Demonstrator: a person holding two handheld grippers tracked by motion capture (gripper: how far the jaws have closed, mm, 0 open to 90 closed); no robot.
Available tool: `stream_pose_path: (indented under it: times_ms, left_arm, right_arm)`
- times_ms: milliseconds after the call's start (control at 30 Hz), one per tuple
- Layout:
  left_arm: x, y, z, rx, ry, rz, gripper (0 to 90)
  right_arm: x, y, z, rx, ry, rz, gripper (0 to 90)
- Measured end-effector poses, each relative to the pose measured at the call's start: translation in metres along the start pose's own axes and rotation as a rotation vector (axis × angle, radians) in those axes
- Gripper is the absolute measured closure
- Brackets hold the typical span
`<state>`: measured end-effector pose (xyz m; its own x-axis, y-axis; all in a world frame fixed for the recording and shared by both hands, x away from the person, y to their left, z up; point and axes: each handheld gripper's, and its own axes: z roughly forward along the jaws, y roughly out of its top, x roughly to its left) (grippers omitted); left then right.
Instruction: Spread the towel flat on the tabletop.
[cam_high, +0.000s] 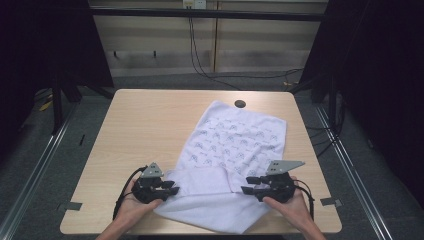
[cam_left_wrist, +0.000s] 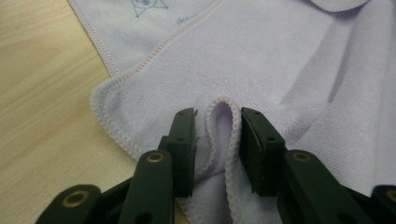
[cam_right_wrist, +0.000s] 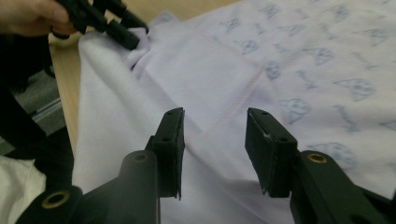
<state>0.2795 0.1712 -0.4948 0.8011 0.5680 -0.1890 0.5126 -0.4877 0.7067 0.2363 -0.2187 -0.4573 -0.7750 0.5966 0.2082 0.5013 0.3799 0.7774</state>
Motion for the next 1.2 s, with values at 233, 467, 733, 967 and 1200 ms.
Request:
stream_pose_path:
  times_ms: [233,467,733,967,1200]
  left_arm:
    - [0.003,0.001,-0.005,-0.013,-0.015,-0.011,62.4]
    - [0.027,0.009,-0.026,-0.076,0.031,-0.083,46.5]
    - [0.053,0.008,-0.009,-0.058,0.028,-0.163,41.5]
    - [0.07,0.015,-0.015,-0.125,0.035,-0.203,46.1]
    - [0.064,0.014,0.005,-0.012,0.046,-0.115,56.5]
  right_arm:
    - [0.004,-0.005,0.018,0.076,0.0,-0.005,88.3]
    - [-0.017,-0.005,0.001,-0.007,-0.021,0.086,88.8]
    - [-0.041,-0.014,-0.02,-0.056,-0.093,0.154,88.8]
    - [-0.044,-0.019,-0.025,-0.069,-0.109,0.165,88.7]
    - [-0.045,-0.018,-0.023,-0.059,-0.103,0.177,88.6]
